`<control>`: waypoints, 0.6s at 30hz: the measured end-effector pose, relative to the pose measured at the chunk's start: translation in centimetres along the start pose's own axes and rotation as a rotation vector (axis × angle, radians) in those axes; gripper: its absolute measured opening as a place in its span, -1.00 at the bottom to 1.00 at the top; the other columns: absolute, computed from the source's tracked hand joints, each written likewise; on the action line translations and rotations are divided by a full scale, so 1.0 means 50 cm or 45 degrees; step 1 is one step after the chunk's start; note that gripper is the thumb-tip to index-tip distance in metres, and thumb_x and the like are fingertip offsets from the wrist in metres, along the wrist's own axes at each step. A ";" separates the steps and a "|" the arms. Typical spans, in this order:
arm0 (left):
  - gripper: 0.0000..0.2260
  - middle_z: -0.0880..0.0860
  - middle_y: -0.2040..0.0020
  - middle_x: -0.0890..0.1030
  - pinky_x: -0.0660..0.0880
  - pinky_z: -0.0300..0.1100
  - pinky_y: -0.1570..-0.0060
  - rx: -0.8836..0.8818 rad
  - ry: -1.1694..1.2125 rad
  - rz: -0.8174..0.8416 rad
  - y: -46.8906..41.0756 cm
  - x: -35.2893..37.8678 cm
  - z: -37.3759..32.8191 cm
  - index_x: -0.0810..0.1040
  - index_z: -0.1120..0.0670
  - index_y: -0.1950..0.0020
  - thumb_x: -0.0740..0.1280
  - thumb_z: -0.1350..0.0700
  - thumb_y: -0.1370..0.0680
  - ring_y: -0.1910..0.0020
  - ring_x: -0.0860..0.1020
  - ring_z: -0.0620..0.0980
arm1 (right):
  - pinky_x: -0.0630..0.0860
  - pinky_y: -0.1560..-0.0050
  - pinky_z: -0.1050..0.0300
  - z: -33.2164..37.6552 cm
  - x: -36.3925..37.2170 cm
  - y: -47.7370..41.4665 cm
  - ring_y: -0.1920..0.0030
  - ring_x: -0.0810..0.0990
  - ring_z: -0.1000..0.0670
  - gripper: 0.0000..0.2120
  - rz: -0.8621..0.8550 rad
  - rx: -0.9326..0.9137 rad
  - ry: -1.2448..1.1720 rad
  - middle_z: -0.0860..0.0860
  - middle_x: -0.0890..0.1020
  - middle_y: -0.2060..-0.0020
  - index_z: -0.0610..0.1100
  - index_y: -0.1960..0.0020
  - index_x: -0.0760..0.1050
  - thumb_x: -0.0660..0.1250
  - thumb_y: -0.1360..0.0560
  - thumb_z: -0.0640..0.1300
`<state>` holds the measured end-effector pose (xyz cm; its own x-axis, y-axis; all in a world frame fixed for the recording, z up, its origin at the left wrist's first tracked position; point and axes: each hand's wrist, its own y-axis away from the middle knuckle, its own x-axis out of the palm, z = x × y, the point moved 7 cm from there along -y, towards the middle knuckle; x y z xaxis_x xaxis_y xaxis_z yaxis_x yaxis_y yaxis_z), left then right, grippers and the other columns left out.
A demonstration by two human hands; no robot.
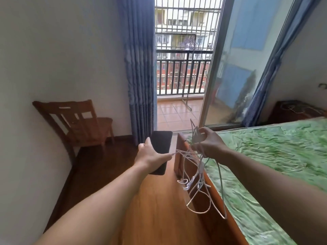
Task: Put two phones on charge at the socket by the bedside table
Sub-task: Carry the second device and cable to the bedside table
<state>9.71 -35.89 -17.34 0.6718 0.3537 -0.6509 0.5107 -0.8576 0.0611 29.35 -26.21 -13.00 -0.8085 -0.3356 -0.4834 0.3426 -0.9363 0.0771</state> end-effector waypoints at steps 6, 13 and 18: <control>-0.11 0.17 -0.39 0.37 0.52 -0.03 -0.13 -0.059 0.001 -0.006 -0.272 -0.048 0.009 0.21 0.07 -0.52 0.52 -0.14 -0.31 -0.28 0.46 0.16 | 0.43 0.45 0.31 0.042 0.029 -0.247 0.17 0.59 -0.05 -0.48 -0.035 0.063 -0.004 -0.12 0.61 0.07 -0.08 -0.17 0.45 0.52 -0.29 -0.34; -0.08 0.19 -0.42 0.32 0.48 0.03 -0.25 -0.026 -0.026 -0.003 -0.549 -0.055 -0.034 0.17 0.08 -0.54 0.51 -0.14 -0.30 -0.31 0.43 0.18 | 0.43 0.38 0.27 0.075 0.042 -0.524 0.15 0.60 -0.06 -0.48 -0.038 0.068 -0.029 -0.12 0.62 0.06 -0.03 -0.15 0.42 0.54 -0.29 -0.30; -0.05 0.18 -0.47 0.26 0.43 0.02 -0.29 -0.024 -0.080 -0.016 -0.762 -0.023 -0.062 0.08 0.09 -0.58 0.50 -0.13 -0.34 -0.38 0.38 0.18 | 0.47 0.30 0.17 0.050 0.053 -0.770 0.08 0.61 -0.12 -0.49 -0.022 0.074 -0.061 -0.09 0.60 0.06 -0.06 -0.15 0.44 0.55 -0.29 -0.28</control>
<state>-8.85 -2.47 -16.56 0.6305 0.3400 -0.6978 0.5294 -0.8458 0.0661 12.86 8.68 -15.08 -0.8365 -0.3226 -0.4430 0.3010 -0.9460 0.1204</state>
